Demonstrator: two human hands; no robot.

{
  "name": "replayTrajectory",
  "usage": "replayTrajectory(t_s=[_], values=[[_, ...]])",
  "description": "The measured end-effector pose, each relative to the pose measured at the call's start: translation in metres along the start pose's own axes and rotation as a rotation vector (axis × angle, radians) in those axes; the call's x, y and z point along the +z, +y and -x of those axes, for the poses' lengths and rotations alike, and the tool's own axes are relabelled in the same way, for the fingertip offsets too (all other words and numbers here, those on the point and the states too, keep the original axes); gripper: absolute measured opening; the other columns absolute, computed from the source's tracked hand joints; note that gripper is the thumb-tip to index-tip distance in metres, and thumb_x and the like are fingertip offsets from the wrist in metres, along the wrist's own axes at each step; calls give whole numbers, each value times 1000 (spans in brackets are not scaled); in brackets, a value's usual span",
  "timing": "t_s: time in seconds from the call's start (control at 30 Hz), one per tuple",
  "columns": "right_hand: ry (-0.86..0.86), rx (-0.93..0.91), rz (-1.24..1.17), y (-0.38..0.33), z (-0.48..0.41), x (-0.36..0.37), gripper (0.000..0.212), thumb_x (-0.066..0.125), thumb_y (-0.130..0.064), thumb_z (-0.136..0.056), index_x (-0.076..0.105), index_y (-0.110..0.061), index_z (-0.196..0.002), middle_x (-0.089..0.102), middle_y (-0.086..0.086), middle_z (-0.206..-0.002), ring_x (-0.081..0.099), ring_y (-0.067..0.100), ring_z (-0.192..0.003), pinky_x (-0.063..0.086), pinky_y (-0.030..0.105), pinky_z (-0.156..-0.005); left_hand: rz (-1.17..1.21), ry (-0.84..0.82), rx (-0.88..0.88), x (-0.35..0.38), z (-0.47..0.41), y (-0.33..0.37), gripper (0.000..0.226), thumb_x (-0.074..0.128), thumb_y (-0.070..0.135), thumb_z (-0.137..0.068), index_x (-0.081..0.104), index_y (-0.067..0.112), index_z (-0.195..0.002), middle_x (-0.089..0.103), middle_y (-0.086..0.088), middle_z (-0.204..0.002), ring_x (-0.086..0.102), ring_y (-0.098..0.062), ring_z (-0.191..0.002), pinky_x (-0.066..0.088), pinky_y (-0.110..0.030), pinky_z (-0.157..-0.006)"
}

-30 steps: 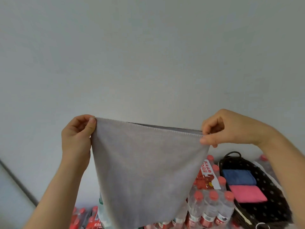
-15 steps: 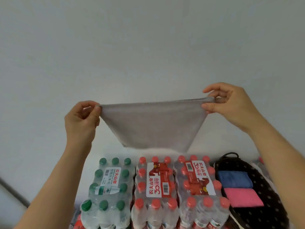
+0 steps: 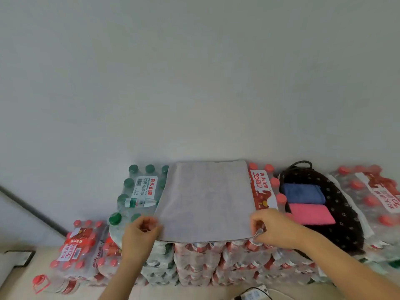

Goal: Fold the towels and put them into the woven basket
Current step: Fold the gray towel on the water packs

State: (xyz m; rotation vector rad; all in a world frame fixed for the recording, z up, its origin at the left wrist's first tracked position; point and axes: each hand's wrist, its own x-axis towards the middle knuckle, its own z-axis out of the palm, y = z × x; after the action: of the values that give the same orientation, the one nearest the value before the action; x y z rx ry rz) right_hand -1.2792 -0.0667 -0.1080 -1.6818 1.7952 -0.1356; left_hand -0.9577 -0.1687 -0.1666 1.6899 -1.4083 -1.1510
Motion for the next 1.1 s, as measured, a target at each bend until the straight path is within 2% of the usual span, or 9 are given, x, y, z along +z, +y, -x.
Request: replayTrajectory(t_s=[0.1, 0.23, 0.4, 0.57, 0.67, 0.77, 0.9, 1.03, 1.1], values=[[-34, -6, 53, -2, 1, 12, 22, 70, -14, -75, 57, -32, -68, 60, -12, -75, 55, 3, -72, 46, 16, -65, -24, 8, -17, 0, 4, -8, 31, 73, 2, -76, 62, 26, -93, 63, -5, -83, 63, -25, -73, 57, -48, -69], [-151, -41, 169, -7, -1, 20, 31, 60, -6, -76, 49, -33, -66, 50, -16, -72, 48, 0, -66, 40, 12, -60, 87, 36, -128, -3, 9, -7, 39, 72, 1, -77, 54, 21, -106, 59, -3, -97, 63, -26, -83, 54, -38, -67], [-251, -68, 210, -11, -7, 30, 25, 57, -6, -73, 52, -30, -71, 50, -15, -74, 47, 4, -68, 39, 18, -59, 243, -95, -313, -8, 4, -6, 37, 65, -5, -71, 59, 14, -102, 68, -16, -86, 58, -25, -66, 45, -31, -60], [-383, -174, 110, -34, -15, 37, 19, 56, -10, -69, 53, -28, -71, 54, -11, -75, 46, 4, -66, 43, 28, -62, 195, -55, -132, -18, -31, 32, 30, 57, -8, -77, 66, 16, -93, 67, -8, -99, 61, -24, -79, 49, -30, -61], [-394, -246, -60, -67, -22, 48, 13, 60, -13, -70, 57, -22, -78, 54, -8, -73, 44, 3, -64, 37, 21, -59, 89, 8, -13, -30, -67, 54, 25, 61, -1, -72, 68, 19, -86, 73, -2, -92, 66, -22, -80, 52, -31, -63], [-319, -317, -222, -114, -39, 70, 15, 61, -12, -73, 55, -26, -77, 52, -11, -71, 42, 3, -63, 33, 18, -57, -103, 130, 94, -45, -101, 72, 33, 52, -5, -68, 67, 22, -81, 72, 7, -84, 67, -19, -86, 52, -33, -73], [-221, -361, -400, -173, -74, 101, 12, 63, -13, -80, 59, -22, -87, 51, -13, -68, 45, 3, -62, 39, 18, -63, -297, 328, 204, -60, -132, 74, 47, 42, -10, -75, 64, 20, -105, 62, -1, -106, 57, -20, -100, 42, -25, -82], [-238, -384, -408, -193, -100, 95, 26, 64, -23, -85, 60, -24, -111, 61, -7, -100, 55, 10, -89, 45, 21, -81, -416, 395, 206, -59, -130, 49, 51, 52, -5, -79, 56, 20, -123, 48, -9, -128, 47, -24, -117, 36, -24, -88], [-100, -385, -349, -176, -112, 75, 27, 60, -21, -87, 61, -22, -114, 62, -3, -109, 56, 12, -98, 47, 26, -89, -455, 387, 209, -55, -113, 30, 45, 56, 1, -79, 57, 21, -120, 49, -8, -126, 47, -25, -115, 40, -31, -89]])
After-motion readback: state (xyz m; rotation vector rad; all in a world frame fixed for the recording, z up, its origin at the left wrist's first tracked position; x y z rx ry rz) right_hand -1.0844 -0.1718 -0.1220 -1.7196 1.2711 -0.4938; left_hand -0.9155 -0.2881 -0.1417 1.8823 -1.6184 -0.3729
